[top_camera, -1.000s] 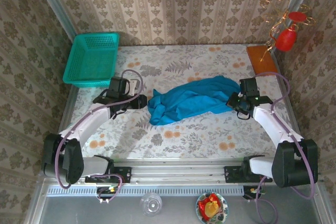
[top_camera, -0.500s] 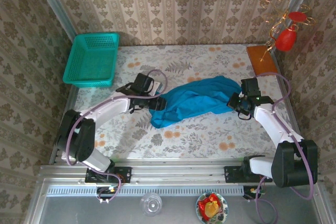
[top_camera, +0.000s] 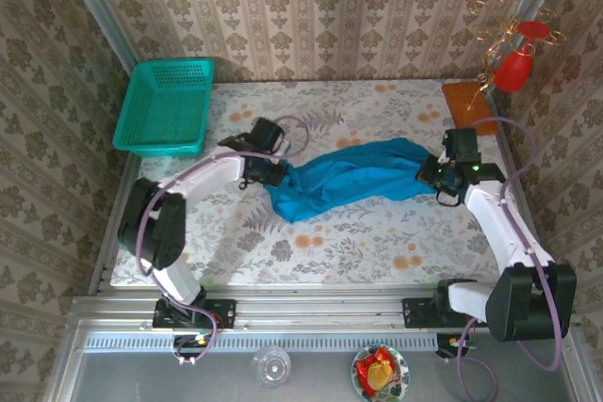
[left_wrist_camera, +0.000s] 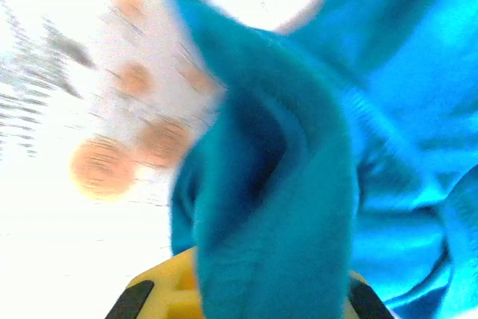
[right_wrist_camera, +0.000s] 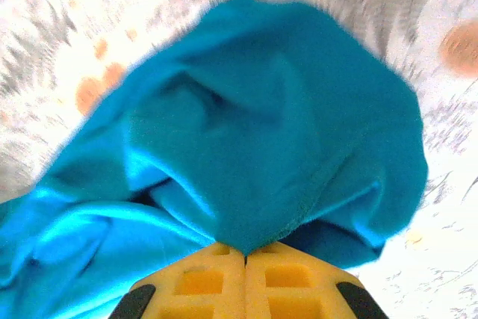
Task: Fold the inside-out t-shirt
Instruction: Flatten out the T-shirt at the center of the table.
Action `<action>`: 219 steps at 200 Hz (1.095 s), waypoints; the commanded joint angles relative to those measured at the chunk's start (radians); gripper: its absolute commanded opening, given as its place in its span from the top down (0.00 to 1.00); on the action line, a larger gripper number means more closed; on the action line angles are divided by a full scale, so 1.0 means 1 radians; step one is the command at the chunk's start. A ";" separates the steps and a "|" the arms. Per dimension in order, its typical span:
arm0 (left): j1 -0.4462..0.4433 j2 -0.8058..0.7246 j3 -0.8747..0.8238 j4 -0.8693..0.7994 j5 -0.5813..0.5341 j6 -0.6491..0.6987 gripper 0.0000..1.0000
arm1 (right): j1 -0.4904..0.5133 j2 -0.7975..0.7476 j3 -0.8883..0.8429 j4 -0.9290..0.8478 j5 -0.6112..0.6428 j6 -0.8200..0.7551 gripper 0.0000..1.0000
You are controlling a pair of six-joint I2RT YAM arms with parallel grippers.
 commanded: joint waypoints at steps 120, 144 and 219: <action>0.273 -0.400 -0.395 0.073 0.315 -0.188 0.61 | -0.032 -0.167 -0.052 -0.097 -0.124 -0.022 1.00; 0.209 -0.405 -0.371 0.072 0.289 -0.198 0.52 | -0.032 -0.169 -0.097 -0.082 -0.123 -0.023 1.00; -0.072 -0.154 -0.269 0.206 0.288 -0.254 0.48 | -0.032 -0.178 -0.149 -0.075 -0.118 -0.024 1.00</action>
